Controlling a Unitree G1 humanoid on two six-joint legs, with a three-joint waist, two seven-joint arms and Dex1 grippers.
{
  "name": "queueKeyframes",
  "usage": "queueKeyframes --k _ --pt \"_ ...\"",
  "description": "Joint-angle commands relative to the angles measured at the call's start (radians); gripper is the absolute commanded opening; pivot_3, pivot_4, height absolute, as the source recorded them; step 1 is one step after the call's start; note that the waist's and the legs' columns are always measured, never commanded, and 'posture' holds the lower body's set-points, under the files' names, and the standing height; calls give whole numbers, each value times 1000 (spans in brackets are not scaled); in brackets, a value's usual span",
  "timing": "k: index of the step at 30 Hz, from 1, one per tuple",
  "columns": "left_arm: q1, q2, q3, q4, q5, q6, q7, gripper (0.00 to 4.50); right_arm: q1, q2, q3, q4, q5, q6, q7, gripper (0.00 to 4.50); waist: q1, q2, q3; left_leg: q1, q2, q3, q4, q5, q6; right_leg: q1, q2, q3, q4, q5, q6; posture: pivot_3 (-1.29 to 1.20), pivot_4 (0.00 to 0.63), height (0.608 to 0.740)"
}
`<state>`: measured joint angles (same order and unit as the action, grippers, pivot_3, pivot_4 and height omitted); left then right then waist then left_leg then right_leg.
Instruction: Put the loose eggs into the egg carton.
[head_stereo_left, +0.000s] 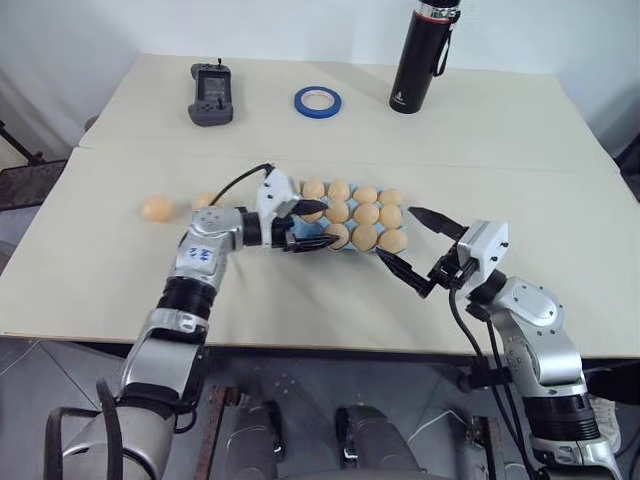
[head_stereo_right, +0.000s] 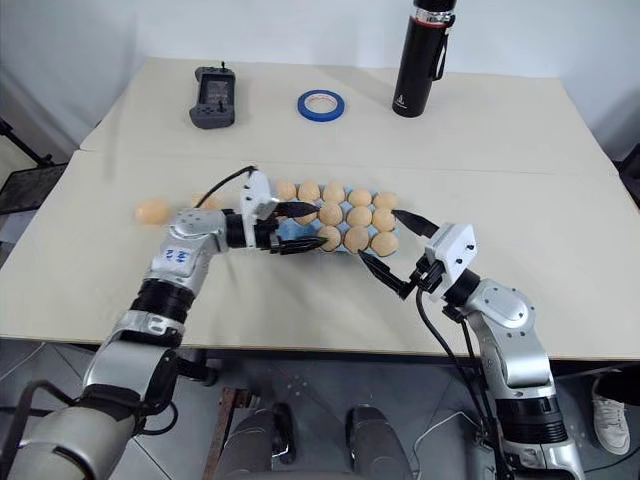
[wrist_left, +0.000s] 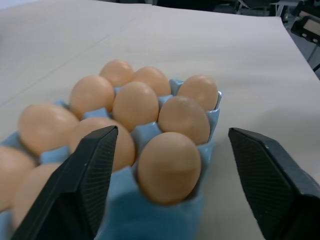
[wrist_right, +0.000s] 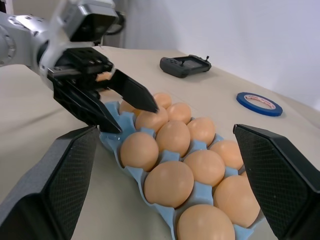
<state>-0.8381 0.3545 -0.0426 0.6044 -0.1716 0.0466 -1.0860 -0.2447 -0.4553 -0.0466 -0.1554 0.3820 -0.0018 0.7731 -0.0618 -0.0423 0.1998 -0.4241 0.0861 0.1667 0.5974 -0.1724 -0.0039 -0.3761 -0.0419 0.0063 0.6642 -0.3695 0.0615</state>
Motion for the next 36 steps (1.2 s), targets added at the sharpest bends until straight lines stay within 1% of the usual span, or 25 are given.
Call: queueKeyframes --k 1,4,7,9,11,14,16,20,24,26,29,33,36 --pt "57 62 80 -142 -69 8 3 3667 -26 5 1 -3 12 -24 27 4500 3 0 0 0 0 0 0 0 0 0 0 0 0 0 0 0 150 740" --pt "147 128 167 -247 -119 3 30 3667 -44 6 15 20 15 -27 62 4500 4 0 0 0 0 -1 0 0 0 0 0 -1 0 0 0 0 150 740" --pt "299 200 270 -379 -163 34 76 3667 -67 6 29 55 16 -30 104 4500 2 0 0 0 0 0 0 0 0 1 -1 0 0 0 0 0 150 740" --pt "420 231 331 -456 -177 43 111 4027 -82 6 38 84 16 -35 132 4500 -1 0 0 1 0 0 0 0 0 0 -1 0 0 0 0 0 150 740" --pt "527 240 381 -497 -185 19 136 4481 -91 4 44 117 6 -52 156 4500 1 0 0 1 0 0 -1 0 0 1 -1 0 0 0 0 0 150 740" --pt "667 238 445 -531 -162 -59 193 4481 -102 2 47 175 -8 -95 193 4500 5 0 0 1 0 -1 -1 -5 1 1 -2 -1 -1 0 -1 0 150 740" --pt "734 231 476 -550 -179 -56 224 4481 -109 4 39 223 -8 -122 213 4500 7 0 0 1 0 -2 -1 -6 1 1 -4 -2 -1 0 -2 0 150 740" --pt "793 196 494 -604 -195 -49 301 4481 -117 -6 37 281 -12 -150 242 4500 7 0 0 1 -1 -2 -2 -6 2 2 -6 -3 -3 1 -3 0 150 740" --pt "805 151 478 -654 -200 -22 382 4481 -117 -4 32 290 -7 -153 253 4500 3 0 0 1 -1 -1 -3 -6 2 2 -7 -3 -4 2 -4 0 150 740" --pt "778 127 460 -660 -192 14 443 4481 -114 -5 30 291 -6 -154 259 4500 2 0 0 1 -1 -1 -4 -6 2 2 -6 -3 -4 1 -4 0 150 740" --pt "610 78 410 -581 -160 83 575 4481 -105 -5 25 283 1 -148 266 4500 9 0 0 1 0 -2 -5 -5 1 1 -4 -4 -3 1 -4 0 150 740" --pt "450 81 351 -457 -95 101 639 4481 -99 -3 25 280 0 -146 269 4500 8 0 0 1 -1 -3 -2 -4 2 3 -4 -4 -3 2 -2 0 150 740" --pt "311 78 306 -308 -49 78 661 4481 -89 -1 22 285 -6 -156 264 4500 5 0 0 1 -2 0 -2 -4 3 2 -4 -2 -3 3 -1 0 150 740"
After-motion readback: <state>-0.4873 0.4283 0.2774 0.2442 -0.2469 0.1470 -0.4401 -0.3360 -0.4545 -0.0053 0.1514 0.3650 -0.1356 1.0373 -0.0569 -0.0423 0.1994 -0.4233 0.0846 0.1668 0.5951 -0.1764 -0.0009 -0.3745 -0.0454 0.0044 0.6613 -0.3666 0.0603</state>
